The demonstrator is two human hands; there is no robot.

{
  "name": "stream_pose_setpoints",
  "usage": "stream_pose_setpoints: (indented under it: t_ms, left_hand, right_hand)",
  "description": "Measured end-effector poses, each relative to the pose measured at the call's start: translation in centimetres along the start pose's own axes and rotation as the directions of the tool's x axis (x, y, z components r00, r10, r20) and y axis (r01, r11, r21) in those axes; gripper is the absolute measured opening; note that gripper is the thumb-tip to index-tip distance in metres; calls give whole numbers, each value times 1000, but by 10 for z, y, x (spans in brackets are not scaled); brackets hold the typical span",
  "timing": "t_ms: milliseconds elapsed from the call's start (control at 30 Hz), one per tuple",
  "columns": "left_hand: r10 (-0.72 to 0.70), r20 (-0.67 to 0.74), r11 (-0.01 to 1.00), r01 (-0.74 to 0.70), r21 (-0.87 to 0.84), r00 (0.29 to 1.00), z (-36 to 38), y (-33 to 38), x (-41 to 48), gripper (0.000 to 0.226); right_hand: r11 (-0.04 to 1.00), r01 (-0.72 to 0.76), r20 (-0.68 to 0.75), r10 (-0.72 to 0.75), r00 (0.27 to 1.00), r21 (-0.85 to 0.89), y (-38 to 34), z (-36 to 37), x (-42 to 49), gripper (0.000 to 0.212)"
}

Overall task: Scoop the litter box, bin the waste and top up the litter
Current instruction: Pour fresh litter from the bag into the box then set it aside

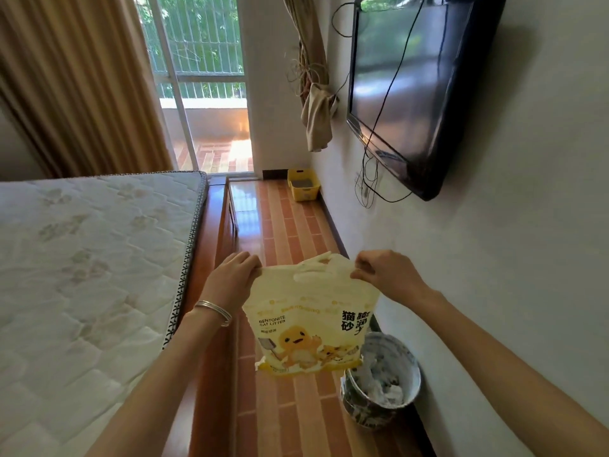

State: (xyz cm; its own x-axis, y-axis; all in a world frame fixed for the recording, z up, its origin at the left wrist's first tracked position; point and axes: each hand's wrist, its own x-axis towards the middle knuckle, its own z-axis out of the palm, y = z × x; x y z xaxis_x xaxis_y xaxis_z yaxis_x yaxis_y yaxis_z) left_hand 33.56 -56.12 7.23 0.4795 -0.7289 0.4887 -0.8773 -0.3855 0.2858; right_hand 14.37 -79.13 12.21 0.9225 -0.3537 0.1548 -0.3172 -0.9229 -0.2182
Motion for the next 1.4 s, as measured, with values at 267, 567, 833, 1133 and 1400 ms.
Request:
stream_pose_setpoints:
  t_ms: [267,567,833,1133,1400]
  left_hand:
    - [-41,-12,999,41,24,999,10,-39,35,7]
    - [-17,-3,999,17,32,1000,22,-112,100,7]
    - [25,25,999,-26,43,999,23,-191,170,7]
    - [93,0,995,-93,47,996,29,-248,232,8]
    - [119,1,992,-119,32,993,54,-278,272,14]
  right_hand:
    - [997,67,3,-67,998,-28,7,8,71,23]
    - [999,40,-13,-40,999,3,2,30,162,24]
    - [999,-4,-2,4,1000,36,-14,37,251,25]
    - [998,-42,-29,43,999,35,-20,43,321,23]
    - [998,-47,-3,47,999,40,-3,57,372,21]
